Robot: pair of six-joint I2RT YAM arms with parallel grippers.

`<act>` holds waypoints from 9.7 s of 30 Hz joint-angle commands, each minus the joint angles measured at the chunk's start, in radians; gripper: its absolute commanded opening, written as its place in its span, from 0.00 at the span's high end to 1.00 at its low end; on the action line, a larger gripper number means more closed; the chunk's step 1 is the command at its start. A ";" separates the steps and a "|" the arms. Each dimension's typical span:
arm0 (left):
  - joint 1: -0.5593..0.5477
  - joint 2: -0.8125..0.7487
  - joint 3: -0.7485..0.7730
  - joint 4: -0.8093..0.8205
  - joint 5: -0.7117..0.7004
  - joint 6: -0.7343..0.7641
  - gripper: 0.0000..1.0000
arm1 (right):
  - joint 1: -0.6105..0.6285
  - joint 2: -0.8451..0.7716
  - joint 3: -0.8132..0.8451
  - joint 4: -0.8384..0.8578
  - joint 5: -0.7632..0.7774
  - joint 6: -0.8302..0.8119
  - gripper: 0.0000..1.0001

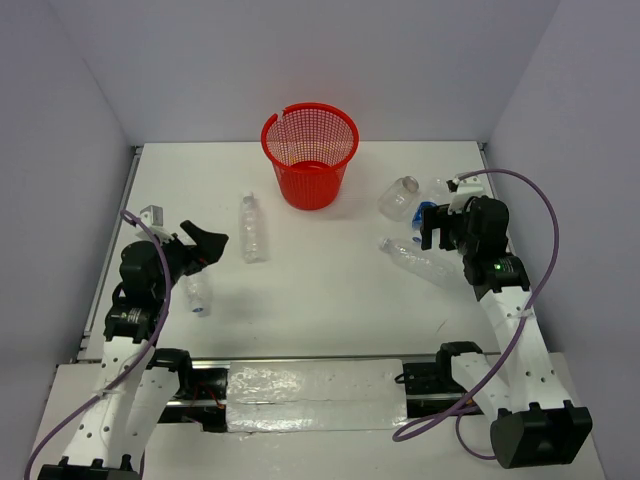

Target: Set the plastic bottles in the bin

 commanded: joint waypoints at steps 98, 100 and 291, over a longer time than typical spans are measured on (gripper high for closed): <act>0.014 0.298 0.217 -0.406 -0.264 0.012 0.01 | 0.347 0.769 1.039 -0.009 -0.685 -0.247 0.00; 0.024 0.355 0.237 -0.409 -0.267 0.026 0.01 | 0.341 0.695 0.899 -0.037 -0.706 -0.294 0.00; -0.215 0.535 0.263 -0.025 -0.153 0.036 0.01 | 0.218 0.877 0.974 0.243 -0.985 0.086 0.01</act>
